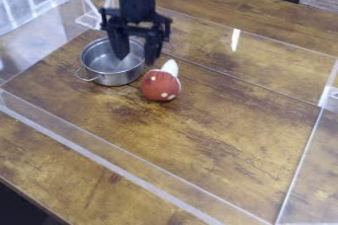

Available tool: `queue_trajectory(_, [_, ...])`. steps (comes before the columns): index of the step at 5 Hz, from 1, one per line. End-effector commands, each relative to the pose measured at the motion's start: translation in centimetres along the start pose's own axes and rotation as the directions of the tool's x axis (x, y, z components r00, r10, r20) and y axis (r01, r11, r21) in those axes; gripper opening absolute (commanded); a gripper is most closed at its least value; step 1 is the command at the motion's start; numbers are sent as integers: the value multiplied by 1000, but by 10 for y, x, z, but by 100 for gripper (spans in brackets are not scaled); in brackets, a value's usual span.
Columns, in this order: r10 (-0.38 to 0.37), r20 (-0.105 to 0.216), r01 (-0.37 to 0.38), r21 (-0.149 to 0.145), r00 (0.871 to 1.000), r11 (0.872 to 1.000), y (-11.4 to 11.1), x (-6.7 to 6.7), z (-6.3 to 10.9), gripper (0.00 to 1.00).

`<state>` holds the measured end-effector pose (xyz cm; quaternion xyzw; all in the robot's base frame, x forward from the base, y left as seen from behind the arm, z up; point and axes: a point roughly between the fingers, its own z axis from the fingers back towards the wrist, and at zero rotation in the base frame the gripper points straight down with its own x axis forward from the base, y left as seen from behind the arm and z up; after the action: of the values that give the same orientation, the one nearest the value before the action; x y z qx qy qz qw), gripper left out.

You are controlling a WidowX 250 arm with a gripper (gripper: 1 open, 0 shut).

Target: Put the mushroom in the silver pot

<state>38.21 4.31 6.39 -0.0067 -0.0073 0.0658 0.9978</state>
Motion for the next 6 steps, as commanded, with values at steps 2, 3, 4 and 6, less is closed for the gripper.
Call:
queue_trajectory(2, [13, 41, -12, -19, 999, 1000, -12, 6, -16, 0])
queue_trajectory(3, [39, 43, -38, -20, 998, 999, -7, 9, -22, 0])
queue_trajectory(4, [33, 52, -32, -14, 998, 999, -11, 13, -1, 0])
queue_trajectory(6, [83, 88, -82, -15, 993, 996, -19, 20, 53, 0])
